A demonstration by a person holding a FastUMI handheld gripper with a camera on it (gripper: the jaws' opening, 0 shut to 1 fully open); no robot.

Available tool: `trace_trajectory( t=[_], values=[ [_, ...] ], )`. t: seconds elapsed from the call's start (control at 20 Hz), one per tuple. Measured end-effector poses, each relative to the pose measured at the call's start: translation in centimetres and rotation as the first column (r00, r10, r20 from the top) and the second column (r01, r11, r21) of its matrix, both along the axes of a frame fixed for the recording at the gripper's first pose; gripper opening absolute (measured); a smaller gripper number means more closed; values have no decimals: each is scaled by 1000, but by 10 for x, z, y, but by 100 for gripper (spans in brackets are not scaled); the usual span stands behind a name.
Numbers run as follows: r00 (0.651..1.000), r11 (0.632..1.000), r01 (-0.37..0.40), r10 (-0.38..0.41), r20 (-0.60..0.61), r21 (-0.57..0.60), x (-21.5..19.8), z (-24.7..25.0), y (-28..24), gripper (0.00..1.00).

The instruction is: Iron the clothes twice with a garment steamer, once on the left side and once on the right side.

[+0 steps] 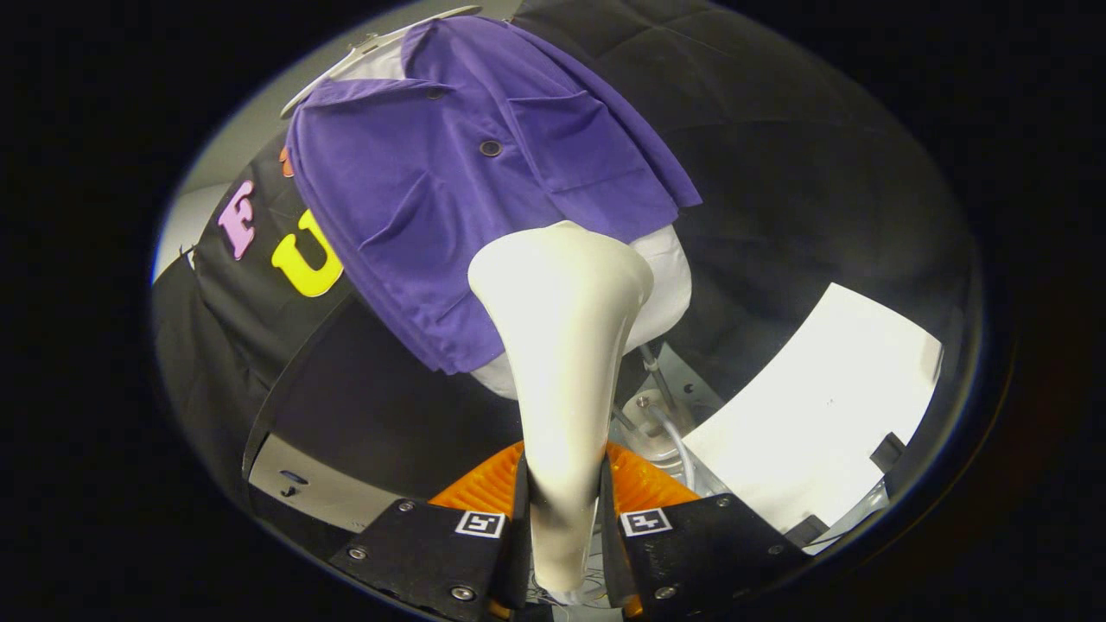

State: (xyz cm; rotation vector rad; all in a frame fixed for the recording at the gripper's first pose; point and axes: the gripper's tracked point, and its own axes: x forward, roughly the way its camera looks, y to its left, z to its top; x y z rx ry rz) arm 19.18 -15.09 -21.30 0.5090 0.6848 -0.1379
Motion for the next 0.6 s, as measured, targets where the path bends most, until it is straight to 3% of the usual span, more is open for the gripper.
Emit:
trace_trajectory(
  t=[0.3, 0.6],
  values=[
    [994, 997, -82, 83, 75, -7, -58, 35, 42, 34],
    [965, 983, -157, 173, 195, -93, -110, 97, 80, 34]
  ],
)
